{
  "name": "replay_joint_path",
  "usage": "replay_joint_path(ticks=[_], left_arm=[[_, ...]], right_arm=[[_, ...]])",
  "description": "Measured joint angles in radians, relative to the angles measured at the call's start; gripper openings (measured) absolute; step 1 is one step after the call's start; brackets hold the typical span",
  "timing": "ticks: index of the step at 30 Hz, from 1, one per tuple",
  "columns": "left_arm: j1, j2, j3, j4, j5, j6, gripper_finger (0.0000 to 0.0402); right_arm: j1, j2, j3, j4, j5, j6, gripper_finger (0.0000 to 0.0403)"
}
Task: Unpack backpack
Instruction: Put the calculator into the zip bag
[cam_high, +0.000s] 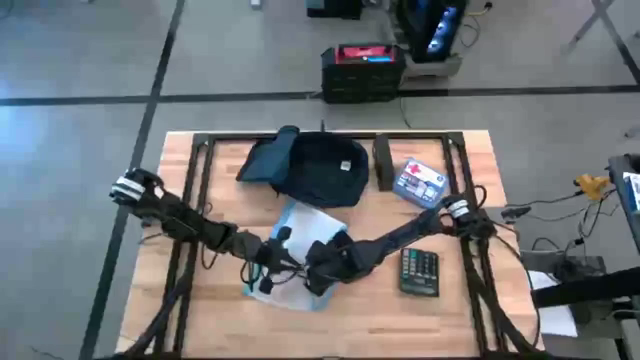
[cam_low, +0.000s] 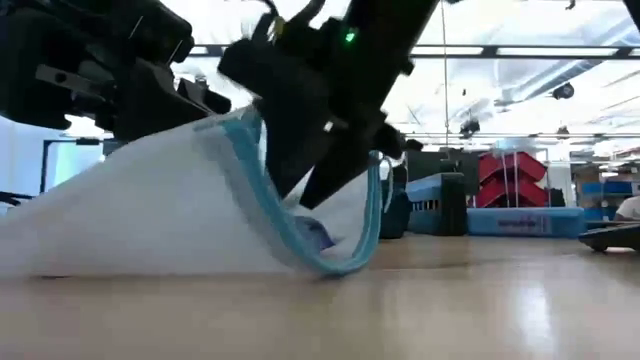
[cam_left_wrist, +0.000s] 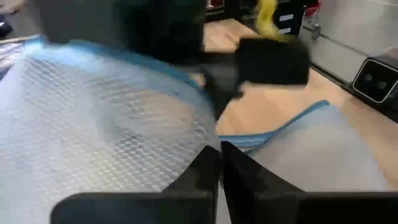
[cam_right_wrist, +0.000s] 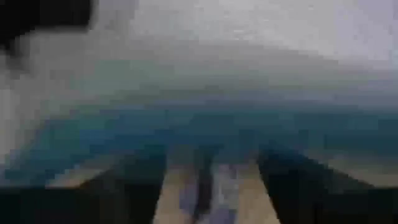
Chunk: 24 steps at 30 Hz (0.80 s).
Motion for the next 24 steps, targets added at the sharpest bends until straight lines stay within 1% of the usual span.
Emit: replay_joint_path(ticks=[5,8,10,13,15,19,21,24], left_arm=[[0.001,0.000,0.000,0.001,0.000,0.000,0.0000],[0.001,0.000,0.000,0.001,-0.001,0.000,0.0000],[0.000,0.000,0.000,0.001,-0.001,0.000,0.0000],[0.000,0.000,0.000,0.001,-0.001,0.000,0.0000],[0.001,0.000,0.000,0.001,-0.001,0.000,0.0000],[0.001,0.000,0.000,0.001,-0.002,-0.004,0.0000],[0.000,0.000,0.000,0.002,-0.002,-0.004,0.0000],[0.001,0.000,0.000,0.002,-0.002,-0.004,0.0000]], right_arm=[[0.055,-0.039,0.000,-0.045,-0.048,0.001,0.0303],[0.096,-0.073,0.001,-0.111,-0.052,-0.012,0.0316],[0.128,-0.090,0.001,-0.189,-0.060,-0.050,0.0320],[0.187,-0.115,0.001,-0.354,-0.077,-0.073,0.0322],[0.231,-0.128,0.001,-0.482,-0.109,-0.070,0.0320],[0.329,-0.124,0.000,-0.731,-0.150,0.046,0.0309],[0.379,-0.121,0.000,-0.802,-0.174,0.111,0.0303],[0.446,-0.119,-0.005,-0.833,-0.163,0.187,0.0293]])
